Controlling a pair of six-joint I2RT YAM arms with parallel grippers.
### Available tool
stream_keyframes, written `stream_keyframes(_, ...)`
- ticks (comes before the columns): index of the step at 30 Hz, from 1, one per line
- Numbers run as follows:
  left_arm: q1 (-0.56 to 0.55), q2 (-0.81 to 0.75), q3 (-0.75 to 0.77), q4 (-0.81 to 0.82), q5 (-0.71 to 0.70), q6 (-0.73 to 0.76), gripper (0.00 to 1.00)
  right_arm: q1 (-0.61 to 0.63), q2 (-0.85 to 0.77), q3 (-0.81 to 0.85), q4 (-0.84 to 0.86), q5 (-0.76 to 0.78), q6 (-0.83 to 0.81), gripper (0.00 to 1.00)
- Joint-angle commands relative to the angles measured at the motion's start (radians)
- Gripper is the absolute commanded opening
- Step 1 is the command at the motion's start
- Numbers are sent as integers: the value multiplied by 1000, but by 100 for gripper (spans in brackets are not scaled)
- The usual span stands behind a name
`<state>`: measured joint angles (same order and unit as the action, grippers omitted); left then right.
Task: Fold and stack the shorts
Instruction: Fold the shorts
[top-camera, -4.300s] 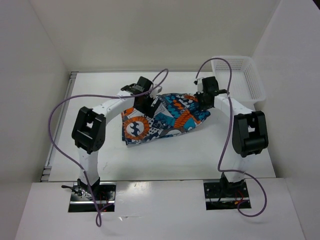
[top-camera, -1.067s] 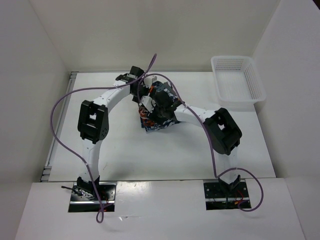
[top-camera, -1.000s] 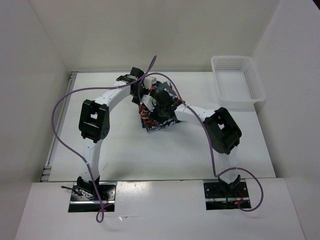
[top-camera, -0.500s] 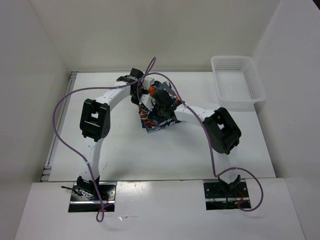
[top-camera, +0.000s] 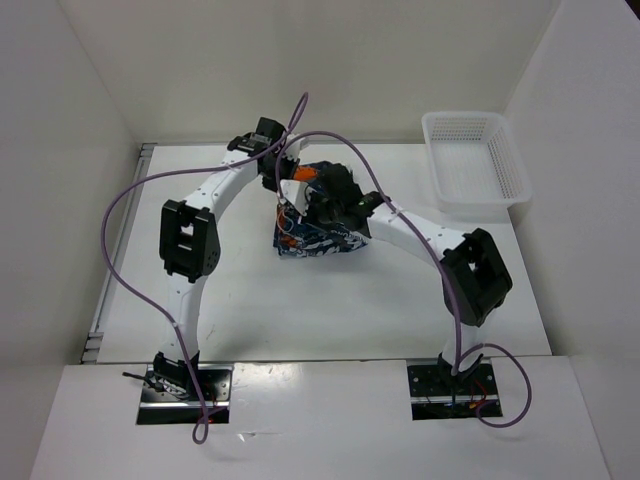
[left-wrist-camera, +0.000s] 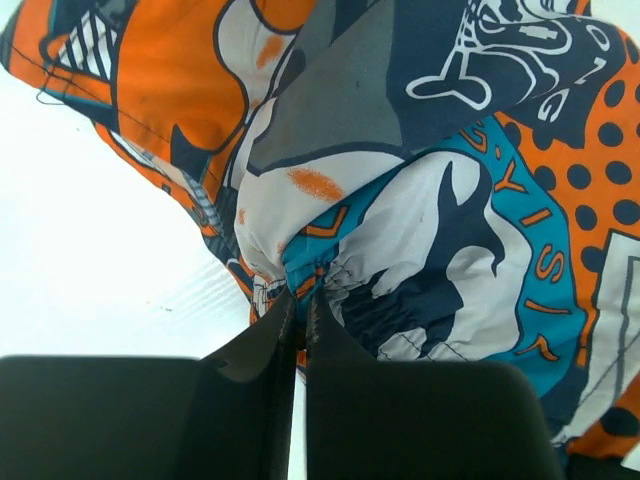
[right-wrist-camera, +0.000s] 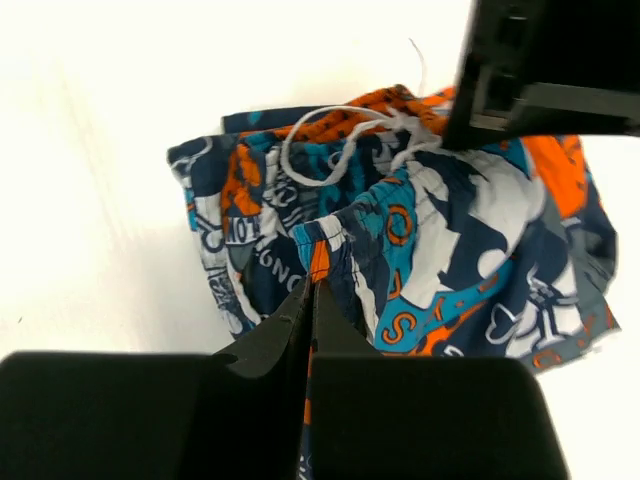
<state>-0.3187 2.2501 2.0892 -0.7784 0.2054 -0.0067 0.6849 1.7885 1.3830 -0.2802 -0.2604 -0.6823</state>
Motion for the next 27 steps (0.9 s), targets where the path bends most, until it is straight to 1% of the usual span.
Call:
stream_keyframes(1, 23, -4, 6, 60, -74, 7, 4, 33, -11, -21, -114, -154, -42, 0)
stream_keyframes(5, 32, 26, -6, 79, -113, 7, 6, 74, 37, -21, -105, -165, -53, 0)
stream_keyframes(7, 32, 40, 5, 79, -126, 7, 6, 74, 66, -21, -86, -165, -53, 0)
stream_keyframes(8, 32, 49, 18, 79, -135, 7, 6, 74, 95, -21, -77, -165, -90, 0)
stream_keyframes(11, 32, 80, 43, 79, -158, 7, 6, 83, 156, -21, -77, -117, -149, 0)
stream_keyframes(13, 32, 91, 52, 79, -169, 7, 7, 84, 179, -21, -54, -93, -158, 1)
stream_keyframes(14, 32, 91, 52, 88, -169, 7, 9, 84, 190, -21, -45, -83, -184, 5)
stream_keyframes(15, 32, 91, 52, 88, -169, 7, 10, 84, 190, -21, -45, -74, -184, 19)
stream_keyframes(16, 41, 91, 39, 88, -169, 7, 11, 84, 190, -12, -34, -74, -184, 26)
stream_keyframes(17, 41, 91, 38, 88, -169, 7, 13, 84, 180, -3, -34, -74, -184, 30)
stream_keyframes(18, 41, 91, 38, 88, -169, 7, 15, 84, 163, 23, -34, -83, -151, 43)
stream_keyframes(19, 50, 91, 38, 88, -169, 7, 17, 84, 152, 40, -34, -98, -128, 49)
stream_keyframes(20, 50, 91, 38, 88, -169, 7, 27, 84, 141, 60, -34, -108, -102, 52)
stream_keyframes(22, 50, 82, 54, 88, -169, 7, 37, 84, 103, 126, -25, -138, -14, 57)
stream_keyframes(23, 50, 82, 54, 79, -169, 7, 44, 84, 88, 146, -25, -138, 13, 58)
stream_keyframes(24, 50, 82, 67, 79, -156, 7, 58, 84, 72, 177, -16, -138, 42, 58)
stream_keyframes(26, 50, 39, 68, 70, -156, 7, 68, 71, 26, 197, -16, -149, 117, 58)
stream_keyframes(27, 50, 23, 68, 70, -147, 7, 76, 39, 14, 206, -16, -175, 147, 58)
